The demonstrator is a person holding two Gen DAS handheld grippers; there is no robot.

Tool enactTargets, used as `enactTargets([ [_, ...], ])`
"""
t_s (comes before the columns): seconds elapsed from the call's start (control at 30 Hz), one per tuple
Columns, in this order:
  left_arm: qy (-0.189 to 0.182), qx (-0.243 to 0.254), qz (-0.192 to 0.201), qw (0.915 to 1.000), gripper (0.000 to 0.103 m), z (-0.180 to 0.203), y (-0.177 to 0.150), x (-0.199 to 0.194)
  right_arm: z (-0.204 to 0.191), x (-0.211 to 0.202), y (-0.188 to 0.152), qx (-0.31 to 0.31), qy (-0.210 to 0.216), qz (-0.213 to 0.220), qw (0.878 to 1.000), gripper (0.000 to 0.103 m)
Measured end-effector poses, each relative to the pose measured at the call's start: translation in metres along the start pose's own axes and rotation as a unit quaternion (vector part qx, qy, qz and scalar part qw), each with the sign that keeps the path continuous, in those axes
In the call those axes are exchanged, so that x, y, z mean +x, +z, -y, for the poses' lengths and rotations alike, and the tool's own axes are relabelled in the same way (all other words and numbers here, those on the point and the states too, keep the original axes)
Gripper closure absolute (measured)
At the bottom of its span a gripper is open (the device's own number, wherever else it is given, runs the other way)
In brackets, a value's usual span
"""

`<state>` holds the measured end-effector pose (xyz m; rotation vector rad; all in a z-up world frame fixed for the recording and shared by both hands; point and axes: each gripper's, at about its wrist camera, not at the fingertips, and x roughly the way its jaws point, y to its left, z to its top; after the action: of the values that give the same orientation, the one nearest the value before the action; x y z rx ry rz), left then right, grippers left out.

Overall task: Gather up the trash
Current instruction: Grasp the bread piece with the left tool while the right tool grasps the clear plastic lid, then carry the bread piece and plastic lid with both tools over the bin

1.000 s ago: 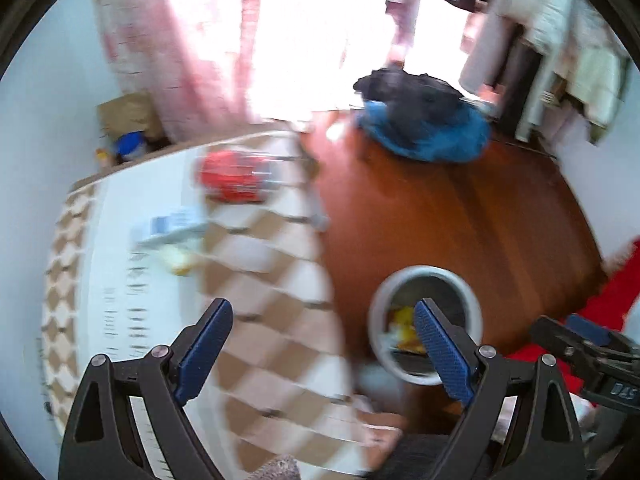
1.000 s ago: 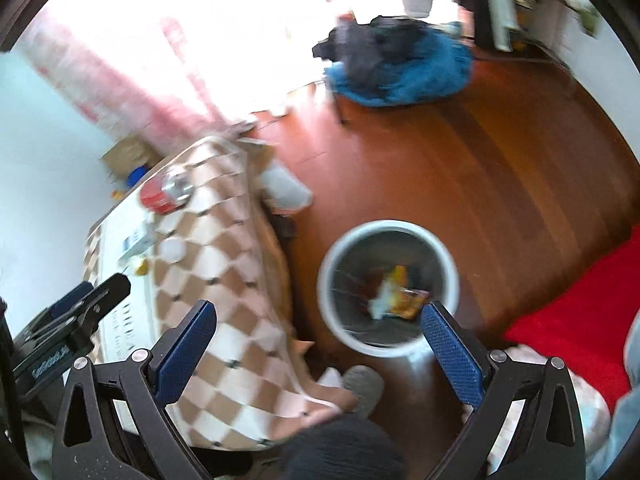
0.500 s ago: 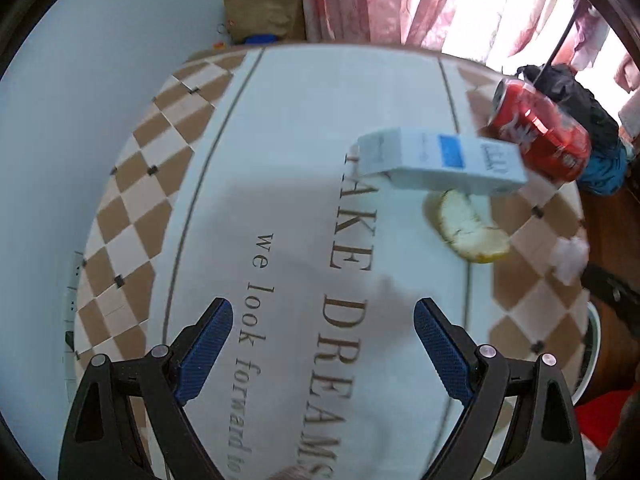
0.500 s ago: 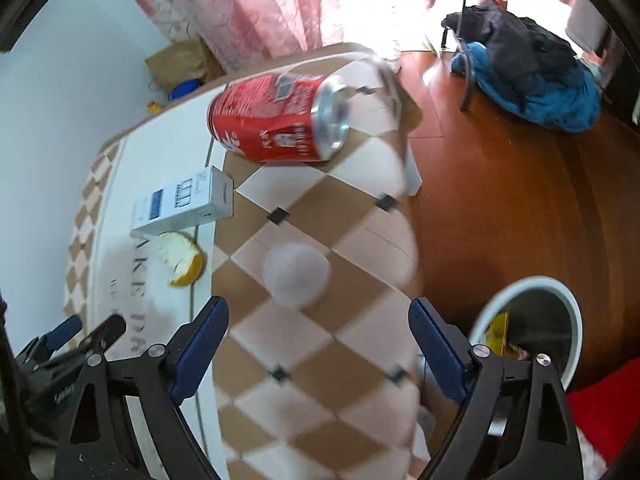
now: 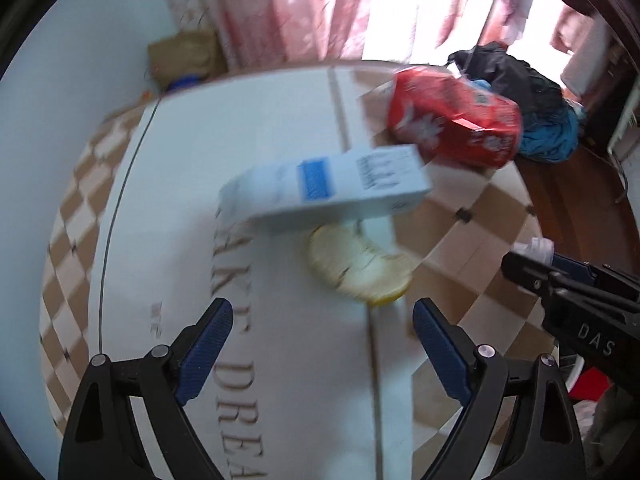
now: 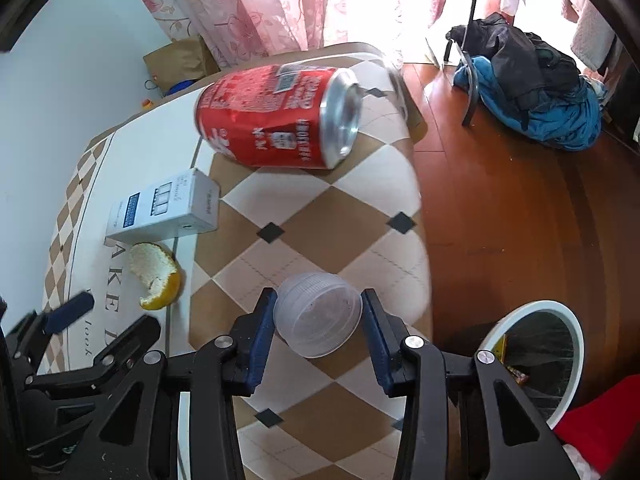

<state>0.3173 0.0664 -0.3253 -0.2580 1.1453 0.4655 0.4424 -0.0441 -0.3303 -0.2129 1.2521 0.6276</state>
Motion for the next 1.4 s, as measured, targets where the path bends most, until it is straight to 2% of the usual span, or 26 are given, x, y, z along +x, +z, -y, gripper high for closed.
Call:
enactTargets([
  [0.03,0.005,0.018,0.010,0.9998,0.033,0.009,0.000,-0.001,0.003,-0.001,0.000,0.001,-0.002,-0.001,1.000,0.059],
  [0.07,0.008,0.034,0.011,0.9993,0.041,0.016,0.001,0.001,0.006,-0.002,0.000,0.002,-0.003,0.000,1.000,0.059],
  [0.13,0.009,0.056,0.008,0.9984,0.069,0.021,0.004,0.008,0.011,-0.003,0.000,0.003,-0.007,-0.001,1.000,0.059],
  [0.17,0.006,0.065,0.007,0.9978,0.074,0.025,0.005,0.011,0.013,-0.004,-0.001,0.005,-0.007,-0.001,1.000,0.059],
  [0.2,0.005,0.070,0.007,0.9975,0.083,0.026,0.006,0.014,0.016,-0.005,-0.001,0.007,-0.008,-0.001,1.000,0.059],
  [0.23,0.004,0.075,0.009,0.9971,0.086,0.029,0.007,0.014,0.017,-0.006,-0.001,0.009,-0.008,-0.002,1.000,0.059],
  [0.4,0.005,0.086,0.023,0.9960,0.095,0.033,0.010,0.003,0.020,-0.013,-0.004,0.010,-0.001,0.000,1.000,0.059],
  [0.57,0.011,0.075,0.046,0.9960,0.096,0.027,0.006,-0.024,0.011,-0.031,-0.010,0.003,0.014,0.012,1.000,0.059],
  [0.77,0.013,0.058,0.081,0.9949,0.096,0.014,-0.006,-0.074,0.005,-0.069,-0.026,0.002,0.039,0.033,0.999,0.059],
  [0.9,0.006,0.051,0.102,0.9934,0.096,0.012,-0.018,-0.112,0.014,-0.103,-0.042,0.014,0.055,0.052,0.997,0.059],
  [1.13,-0.023,0.049,0.136,0.9892,0.096,0.031,-0.026,-0.173,0.053,-0.168,-0.071,0.045,0.064,0.088,0.993,0.059],
  [1.23,-0.040,0.058,0.151,0.9861,0.096,0.054,-0.026,-0.192,0.085,-0.195,-0.087,0.065,0.057,0.102,0.991,0.059],
  [1.4,-0.078,0.086,0.159,0.9805,0.096,0.113,-0.026,-0.207,0.143,-0.221,-0.116,0.103,0.036,0.112,0.988,0.059],
])
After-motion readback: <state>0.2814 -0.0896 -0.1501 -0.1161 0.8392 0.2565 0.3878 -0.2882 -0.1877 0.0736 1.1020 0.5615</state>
